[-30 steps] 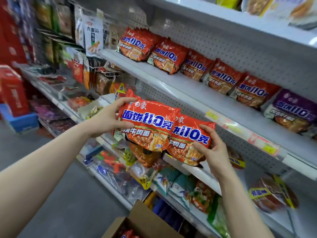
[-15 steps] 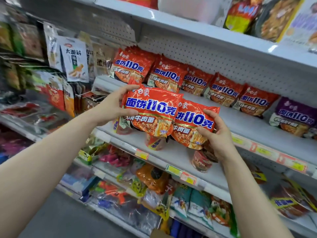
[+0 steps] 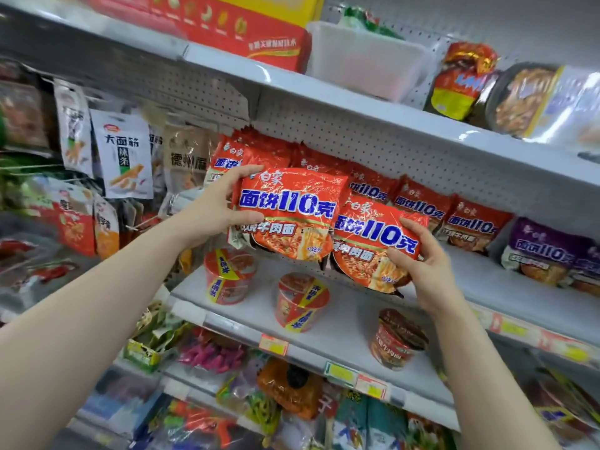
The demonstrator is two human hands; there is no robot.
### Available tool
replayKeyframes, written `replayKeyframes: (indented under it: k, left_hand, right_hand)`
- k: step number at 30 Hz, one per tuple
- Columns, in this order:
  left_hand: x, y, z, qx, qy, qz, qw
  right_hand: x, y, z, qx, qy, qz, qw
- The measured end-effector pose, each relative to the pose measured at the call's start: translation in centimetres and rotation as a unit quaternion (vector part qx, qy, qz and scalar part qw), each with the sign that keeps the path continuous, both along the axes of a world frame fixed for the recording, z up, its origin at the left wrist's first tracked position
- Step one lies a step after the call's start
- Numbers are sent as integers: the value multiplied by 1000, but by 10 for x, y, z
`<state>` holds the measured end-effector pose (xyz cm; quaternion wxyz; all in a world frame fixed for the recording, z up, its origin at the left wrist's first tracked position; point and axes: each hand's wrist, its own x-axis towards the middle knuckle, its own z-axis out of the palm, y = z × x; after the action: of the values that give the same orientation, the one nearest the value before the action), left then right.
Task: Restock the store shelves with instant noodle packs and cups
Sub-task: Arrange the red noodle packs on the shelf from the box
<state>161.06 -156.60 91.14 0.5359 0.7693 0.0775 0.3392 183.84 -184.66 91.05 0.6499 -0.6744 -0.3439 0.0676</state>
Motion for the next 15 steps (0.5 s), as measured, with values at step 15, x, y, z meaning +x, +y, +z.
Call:
replayKeyframes:
  k: [15]
  left_hand:
    - [94, 42, 30, 26, -20, 22, 999]
  right_hand:
    - [86, 51, 27, 49, 25, -56, 997]
